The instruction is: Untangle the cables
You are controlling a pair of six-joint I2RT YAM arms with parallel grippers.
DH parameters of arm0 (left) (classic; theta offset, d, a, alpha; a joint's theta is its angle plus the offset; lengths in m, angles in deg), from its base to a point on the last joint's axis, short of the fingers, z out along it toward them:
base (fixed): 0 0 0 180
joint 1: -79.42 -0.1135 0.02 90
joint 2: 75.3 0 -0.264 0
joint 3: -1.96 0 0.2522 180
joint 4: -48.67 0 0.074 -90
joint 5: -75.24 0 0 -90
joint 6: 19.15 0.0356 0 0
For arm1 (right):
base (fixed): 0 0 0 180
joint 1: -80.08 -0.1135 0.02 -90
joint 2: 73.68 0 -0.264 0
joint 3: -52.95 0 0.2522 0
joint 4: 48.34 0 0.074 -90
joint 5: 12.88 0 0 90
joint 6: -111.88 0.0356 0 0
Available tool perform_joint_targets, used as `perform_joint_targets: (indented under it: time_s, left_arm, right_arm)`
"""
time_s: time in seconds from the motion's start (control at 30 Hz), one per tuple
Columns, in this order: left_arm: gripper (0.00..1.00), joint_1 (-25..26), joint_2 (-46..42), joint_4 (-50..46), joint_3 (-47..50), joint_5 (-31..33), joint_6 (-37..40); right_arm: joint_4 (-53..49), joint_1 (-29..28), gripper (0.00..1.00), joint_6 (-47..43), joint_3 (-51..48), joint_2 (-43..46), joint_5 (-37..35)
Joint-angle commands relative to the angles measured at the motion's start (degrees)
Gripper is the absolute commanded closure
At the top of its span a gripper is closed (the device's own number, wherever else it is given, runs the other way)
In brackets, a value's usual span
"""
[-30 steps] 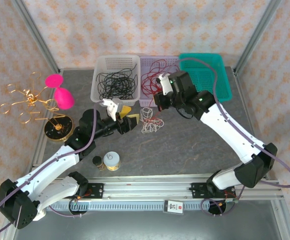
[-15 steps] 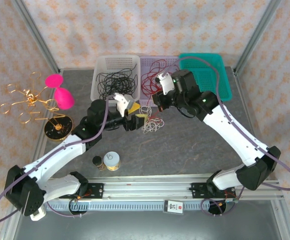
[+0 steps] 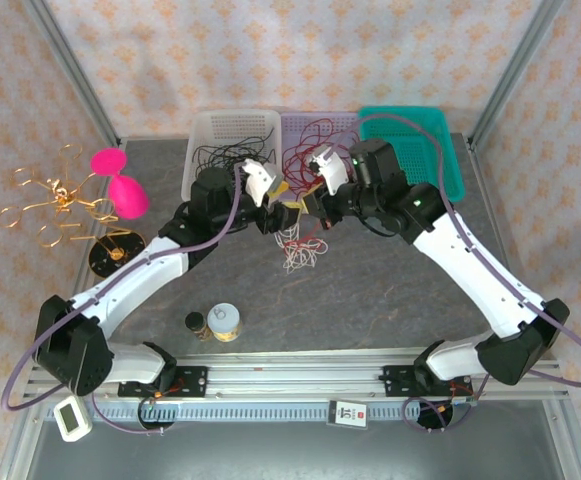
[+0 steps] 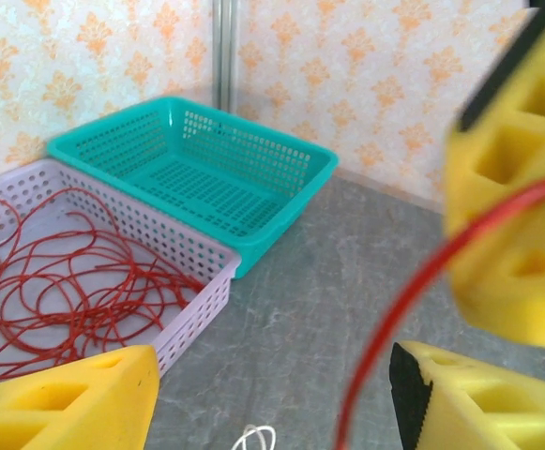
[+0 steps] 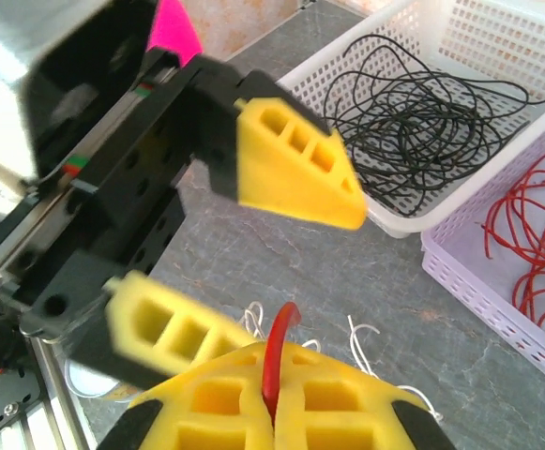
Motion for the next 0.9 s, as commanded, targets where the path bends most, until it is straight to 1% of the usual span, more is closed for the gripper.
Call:
perform_joint_targets:
  time_s: [0.0, 0.07, 0.17, 0.2, 0.23, 0.27, 0.3, 0.37, 0.43, 0.47, 0.5, 0.53, 0.6, 0.67, 0.73, 0.83, 0.87]
  left_arm:
    - [0.33, -0.2, 2.5, -3.7, -3.9, -1.6, 4.4]
    - [0.38, -0.2, 3.7, -4.9, -5.0, -4.1, 6.2]
    - [0.65, -0.1, 4.7, -4.8, -6.0, -5.9, 8.1]
    - [0.78, -0.1, 5.0, -4.9, -6.3, -6.3, 8.7]
    - [0.86, -0.1, 5.1, -5.0, -6.5, -6.5, 9.0]
    - [0.98, -0.1, 5.1, -4.5, -6.5, -5.8, 9.0]
    - [1.0, -0.1, 4.7, -3.5, -6.3, -4.5, 8.5]
    - [1.0, -0.1, 3.2, -0.6, -4.7, -1.8, 7.2]
    - [1.0, -0.1, 1.1, 3.2, -2.3, 0.8, 5.5]
    - [1.0, -0.1, 0.0, 4.7, -1.2, 1.6, 4.9]
    - [1.0, -0.1, -0.9, 5.8, -0.5, 2.4, 4.2]
    - [1.0, -0.1, -1.7, 6.4, -0.3, 3.0, 3.4]
    - [1.0, -0.1, -2.9, 6.7, -0.4, 3.8, 1.9]
    - [1.0, 0.0, -4.1, 5.7, -1.4, 4.2, 1.0]
    - [1.0, 0.0, -5.0, 4.1, -3.0, 4.3, -0.1]
    - [1.0, 0.3, -6.5, 2.7, -5.2, 4.4, -2.0]
    - [1.0, 0.4, -7.1, 2.7, -5.9, 4.3, -2.6]
  right_arm:
    - [0.5, -0.1, 1.0, -2.2, -1.0, 1.9, 3.3]
    - [0.2, -0.1, 1.0, -2.8, -1.1, 1.8, 4.4]
    - [-0.3, -0.1, 1.0, -4.4, -1.4, 1.6, 5.8]
    - [-0.3, -0.1, 1.0, -5.1, -1.7, 1.6, 6.1]
    - [-0.3, -0.1, 1.0, -5.5, -1.8, 1.5, 5.9]
    - [-0.4, 0.0, 1.0, -5.7, -1.8, 1.5, 5.5]
    - [-0.4, 0.0, 1.0, -5.7, -1.7, 1.5, 4.9]
    - [0.7, 0.0, 1.0, -5.1, -2.2, 1.9, 3.6]
    - [4.3, 0.0, 1.0, -3.3, -4.2, 3.3, 0.7]
    - [7.0, 0.0, 0.92, -2.2, -6.0, 4.1, -0.7]
    - [10.3, 0.0, 0.76, -0.7, -8.3, 5.2, -1.9]
    - [15.3, 0.0, 0.64, 1.0, -11.1, 6.2, -2.4]
    - [27.0, 0.0, 0.56, 4.9, -18.3, 7.6, -1.4]
    - [35.3, 0.0, 0.53, 9.3, -22.3, 7.1, -2.1]
    - [43.0, 0.0, 0.52, 14.0, -26.0, 5.6, -5.3]
    - [53.9, 0.0, 0.52, 21.5, -31.0, 2.8, -12.2]
    - [57.3, 0.0, 0.52, 24.0, -32.4, 1.4, -12.9]
